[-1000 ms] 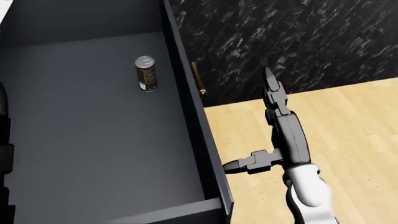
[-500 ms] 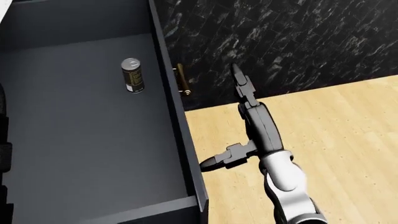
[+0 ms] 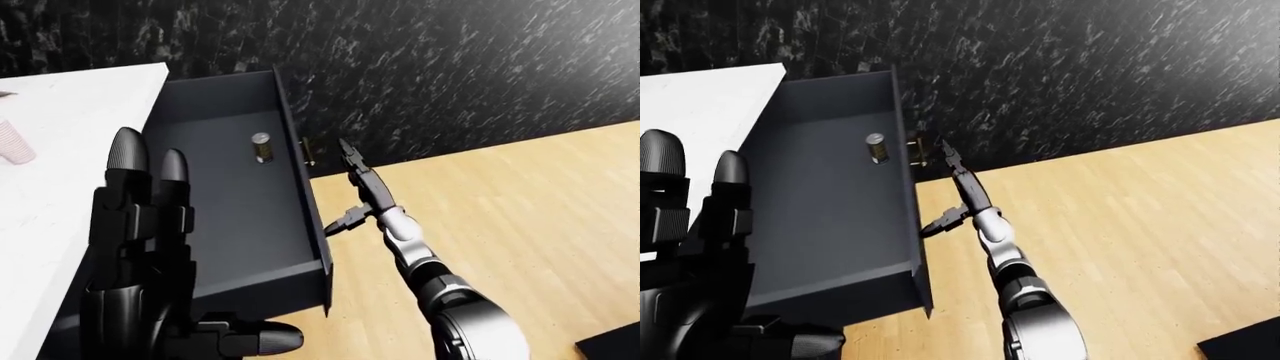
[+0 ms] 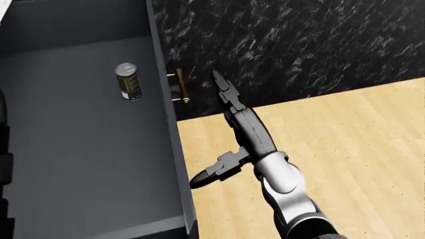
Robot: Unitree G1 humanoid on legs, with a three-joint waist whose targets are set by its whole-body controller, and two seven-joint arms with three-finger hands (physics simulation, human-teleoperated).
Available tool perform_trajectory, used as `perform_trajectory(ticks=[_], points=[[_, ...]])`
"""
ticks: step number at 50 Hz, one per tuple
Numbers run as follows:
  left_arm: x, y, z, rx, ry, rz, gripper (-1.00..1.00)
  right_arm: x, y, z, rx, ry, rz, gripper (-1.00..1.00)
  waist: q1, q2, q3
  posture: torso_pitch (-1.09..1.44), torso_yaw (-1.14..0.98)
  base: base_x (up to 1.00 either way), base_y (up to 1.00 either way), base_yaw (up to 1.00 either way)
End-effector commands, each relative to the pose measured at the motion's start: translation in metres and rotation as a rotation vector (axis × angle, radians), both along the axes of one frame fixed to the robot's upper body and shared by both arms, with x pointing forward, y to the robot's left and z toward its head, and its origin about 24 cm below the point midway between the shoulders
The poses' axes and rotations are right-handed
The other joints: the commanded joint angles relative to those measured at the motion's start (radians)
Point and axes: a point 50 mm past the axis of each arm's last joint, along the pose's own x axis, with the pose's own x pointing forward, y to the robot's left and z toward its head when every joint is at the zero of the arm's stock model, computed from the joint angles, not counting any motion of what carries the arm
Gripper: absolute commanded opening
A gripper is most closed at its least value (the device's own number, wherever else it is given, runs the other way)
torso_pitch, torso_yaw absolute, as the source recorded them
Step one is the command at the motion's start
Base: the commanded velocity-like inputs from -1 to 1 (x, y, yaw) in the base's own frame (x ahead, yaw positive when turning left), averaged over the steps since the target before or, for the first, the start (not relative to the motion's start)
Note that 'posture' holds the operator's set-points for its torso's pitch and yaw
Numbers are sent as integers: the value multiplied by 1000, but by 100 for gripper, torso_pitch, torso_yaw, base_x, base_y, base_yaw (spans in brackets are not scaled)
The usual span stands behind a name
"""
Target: Close the right drawer.
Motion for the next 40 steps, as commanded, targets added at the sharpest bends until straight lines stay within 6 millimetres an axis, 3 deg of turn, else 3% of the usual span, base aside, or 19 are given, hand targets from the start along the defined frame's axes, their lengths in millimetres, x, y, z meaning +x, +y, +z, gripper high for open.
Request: perform_trajectory(ticks=[1,40], points=[[-6,0,9,2,-64,-3,100,0,22,11,-41,-52,111,100,10,0,-15,0,0,0,0,0],[-5,2,11,-2,-69,7,100,-11,77,12,-158,-39,312,100,21,4,-12,0,0,0,0,0]])
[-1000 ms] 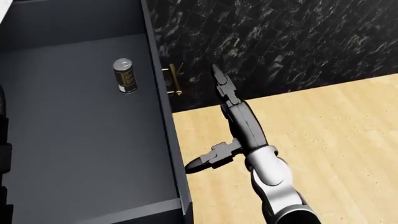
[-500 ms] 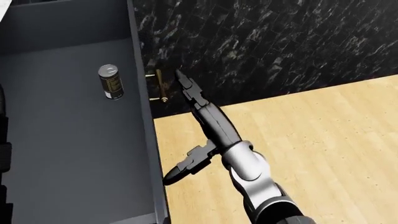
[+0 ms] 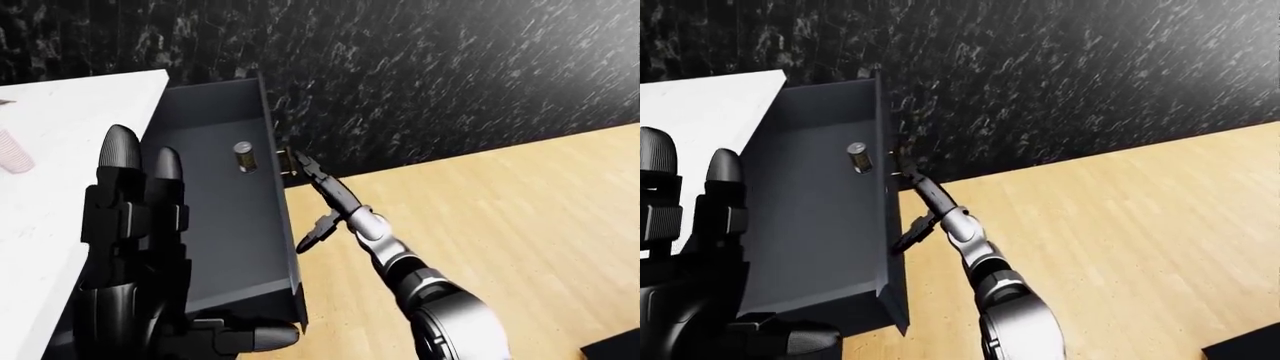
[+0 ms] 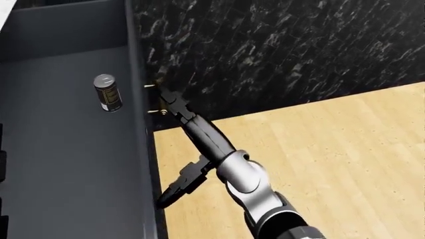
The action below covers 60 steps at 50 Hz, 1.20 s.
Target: Close the right drawer.
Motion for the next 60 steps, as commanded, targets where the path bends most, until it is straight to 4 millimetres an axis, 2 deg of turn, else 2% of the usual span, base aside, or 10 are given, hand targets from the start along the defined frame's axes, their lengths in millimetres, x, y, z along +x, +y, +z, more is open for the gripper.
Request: perform_trajectory(ticks=[1,4,16,30,39,60], points=[[-6,-1,9,-1,-66,-6,100,-4,20,9,-27,-47,108,100,8,3,-14,0,0,0,0,0],[-6,1,10,-6,-65,-3,100,-7,20,4,-32,-44,111,100,8,4,-13,0,0,0,0,0],[-6,1,10,-8,-68,-2,100,-11,35,7,-49,-33,181,100,7,7,-10,0,0,0,0,0],[-6,1,10,-8,-70,-2,100,-27,47,-10,-109,28,314,100,5,12,-6,0,0,0,0,0],[-5,1,10,-9,-67,-2,100,-31,50,-15,-132,78,402,100,2,14,-3,0,0,0,0,0],[-5,1,10,-7,-66,0,100,-41,58,-23,-184,184,562,100,-12,22,-12,0,0,0,0,0]])
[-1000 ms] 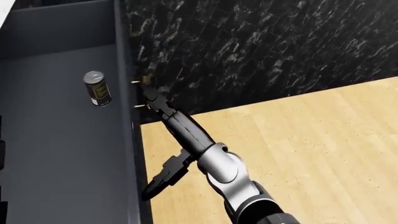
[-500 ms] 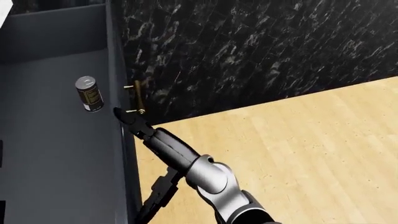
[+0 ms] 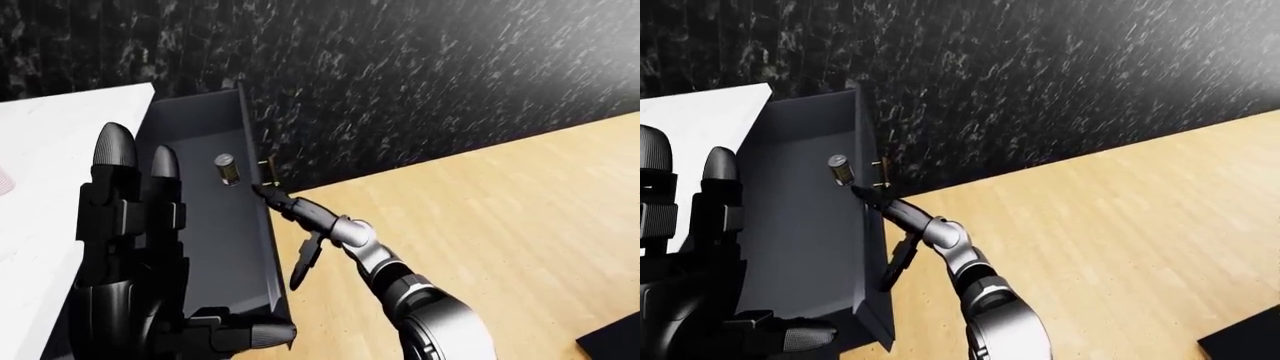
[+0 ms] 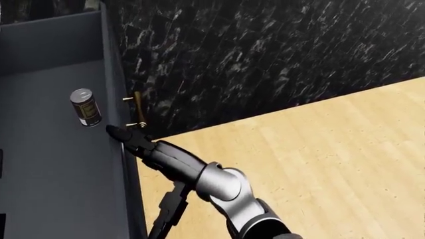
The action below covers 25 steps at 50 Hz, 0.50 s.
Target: Close the right drawer.
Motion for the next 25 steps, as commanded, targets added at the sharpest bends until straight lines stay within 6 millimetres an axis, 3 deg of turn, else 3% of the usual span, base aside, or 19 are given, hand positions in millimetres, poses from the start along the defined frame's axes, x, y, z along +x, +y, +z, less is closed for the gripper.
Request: perform_trajectory(ticks=[1,25], points=[[-6,0,9,3,-64,-2,100,-20,22,-12,-110,39,222,100,12,2,-8,0,0,0,0,0],[-6,1,10,2,-68,0,100,-28,37,-13,-167,61,317,100,-6,16,-4,0,0,0,0,0]])
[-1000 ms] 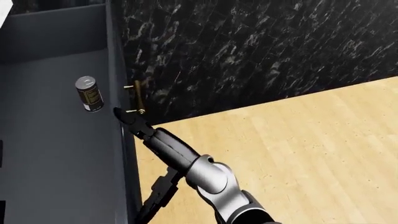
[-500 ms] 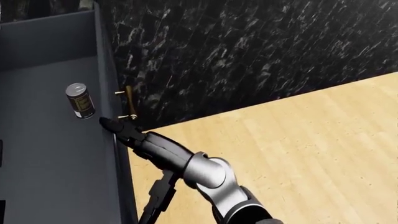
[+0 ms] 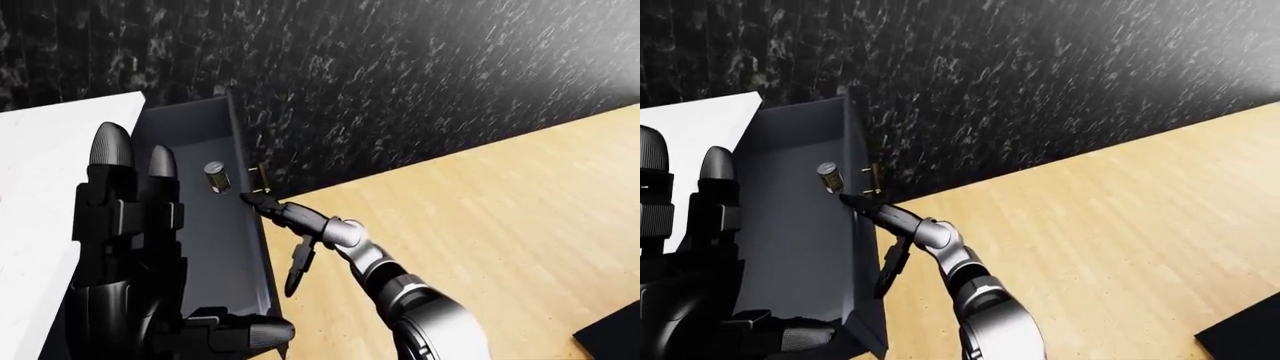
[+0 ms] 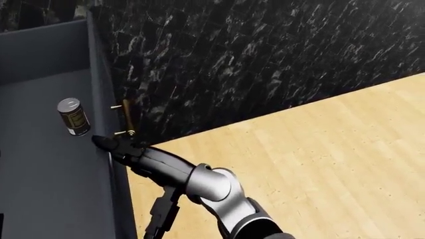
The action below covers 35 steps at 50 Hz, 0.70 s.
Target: Close the right drawer.
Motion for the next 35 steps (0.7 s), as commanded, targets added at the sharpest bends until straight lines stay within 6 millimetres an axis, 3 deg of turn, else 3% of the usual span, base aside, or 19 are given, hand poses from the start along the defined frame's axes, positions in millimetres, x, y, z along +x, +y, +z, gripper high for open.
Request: perform_trajectory(ticks=[1,35], points=[[-6,0,9,2,-65,-2,100,-24,23,-14,-133,35,251,100,13,2,-7,0,0,0,0,0],[-6,2,10,-3,-69,2,100,-35,39,-14,-155,54,336,100,7,15,-2,0,0,0,0,0]])
